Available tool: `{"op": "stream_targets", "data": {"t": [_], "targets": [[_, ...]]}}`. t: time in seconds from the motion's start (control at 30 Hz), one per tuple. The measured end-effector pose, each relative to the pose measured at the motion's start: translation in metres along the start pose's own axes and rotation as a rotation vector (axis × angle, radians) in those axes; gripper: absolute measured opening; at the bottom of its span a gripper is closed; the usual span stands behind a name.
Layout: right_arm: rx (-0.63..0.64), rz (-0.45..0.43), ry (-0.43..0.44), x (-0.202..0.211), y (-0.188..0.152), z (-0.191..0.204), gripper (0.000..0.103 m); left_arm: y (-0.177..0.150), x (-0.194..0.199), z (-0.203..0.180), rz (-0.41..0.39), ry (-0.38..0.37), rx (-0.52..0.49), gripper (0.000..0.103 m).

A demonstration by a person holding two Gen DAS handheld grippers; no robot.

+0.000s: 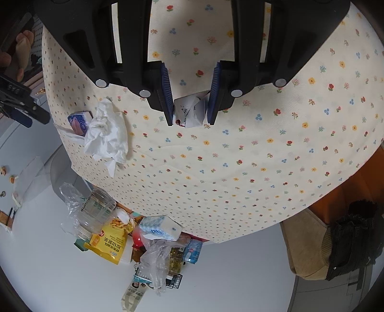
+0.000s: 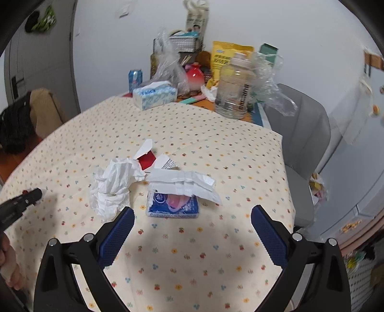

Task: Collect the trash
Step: 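Grasp the white face mask on the tissue pack with the right tool while the left tool holds the wrapper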

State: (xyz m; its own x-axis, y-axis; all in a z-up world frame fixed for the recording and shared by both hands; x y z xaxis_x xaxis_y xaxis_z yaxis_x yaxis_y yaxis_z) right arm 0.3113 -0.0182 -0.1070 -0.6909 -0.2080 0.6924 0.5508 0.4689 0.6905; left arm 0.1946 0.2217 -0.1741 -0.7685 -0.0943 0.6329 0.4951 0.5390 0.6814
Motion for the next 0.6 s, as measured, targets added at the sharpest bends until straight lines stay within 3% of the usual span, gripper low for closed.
{"op": "stream_targets", "data": {"t": [0.2,0.4,0.5,0.53,0.57,0.6], "targets": [[0.118,0.026,-0.021,-0.027,0.005,0.026,0.095,0.001,-0.008,0.012,0.010,-0.009,0.029,0.028],[0.151,0.031,-0.068,-0.042,0.011,0.029,0.086,-0.002,-0.014,0.016,0.020,-0.024,0.054,0.029],[0.172,0.044,-0.081,-0.047,0.011,0.027,0.062,-0.003,-0.015,0.014,0.022,-0.030,0.055,0.029],[0.173,0.050,-0.084,-0.048,0.011,0.025,0.043,-0.003,-0.014,0.013,0.022,-0.032,0.054,0.029],[0.163,0.044,-0.102,-0.046,0.011,0.020,0.031,-0.003,-0.013,0.012,0.020,-0.033,0.051,0.029],[0.149,0.034,-0.109,-0.042,0.012,0.016,0.008,-0.003,-0.011,0.010,0.017,-0.034,0.049,0.029]]}}
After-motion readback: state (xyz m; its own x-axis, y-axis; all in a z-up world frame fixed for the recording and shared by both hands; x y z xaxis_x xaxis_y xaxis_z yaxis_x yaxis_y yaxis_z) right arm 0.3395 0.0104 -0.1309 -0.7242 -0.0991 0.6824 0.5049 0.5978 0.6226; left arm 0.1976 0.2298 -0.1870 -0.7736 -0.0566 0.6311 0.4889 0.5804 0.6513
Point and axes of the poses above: each gripper's, at about its wrist camera, not at the fingertips, and x roughly against the way its jaws point, z to its left, y to its top, the point moved 9 cm from there along -x, roughly the way its jaws point, and after that the axes turned 6 degrees about -y, right-handed, at the moved point
